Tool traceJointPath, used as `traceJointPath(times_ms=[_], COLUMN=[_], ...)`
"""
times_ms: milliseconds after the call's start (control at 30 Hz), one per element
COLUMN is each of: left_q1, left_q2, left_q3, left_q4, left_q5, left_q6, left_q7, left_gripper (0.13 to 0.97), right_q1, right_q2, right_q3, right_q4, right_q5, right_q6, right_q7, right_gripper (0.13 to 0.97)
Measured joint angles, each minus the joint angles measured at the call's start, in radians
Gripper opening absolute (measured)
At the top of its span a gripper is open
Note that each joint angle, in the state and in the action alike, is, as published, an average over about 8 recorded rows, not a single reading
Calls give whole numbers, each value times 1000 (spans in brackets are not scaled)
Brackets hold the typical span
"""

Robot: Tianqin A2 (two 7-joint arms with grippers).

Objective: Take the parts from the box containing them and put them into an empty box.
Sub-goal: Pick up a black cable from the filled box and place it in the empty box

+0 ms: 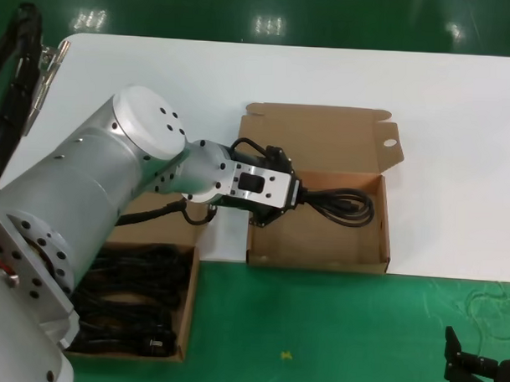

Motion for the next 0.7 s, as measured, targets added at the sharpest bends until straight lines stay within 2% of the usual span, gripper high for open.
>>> traceJointPath(times_ms=[333, 700], left_q1=[6, 9], left_q2=[0, 0], left_q3=[3, 4], left_q4=[-3, -9], left_q5=[-11, -69], left_q6=[-25, -60], left_q7=[0, 32], left_gripper=[204, 274], right_q1=[0, 0], right_q2=[0, 0], right_q3=[0, 0], right_q4=[0, 0], right_q5=[0, 0], right_q6=[0, 0], right_q7=[0, 0], right_gripper=[966, 966])
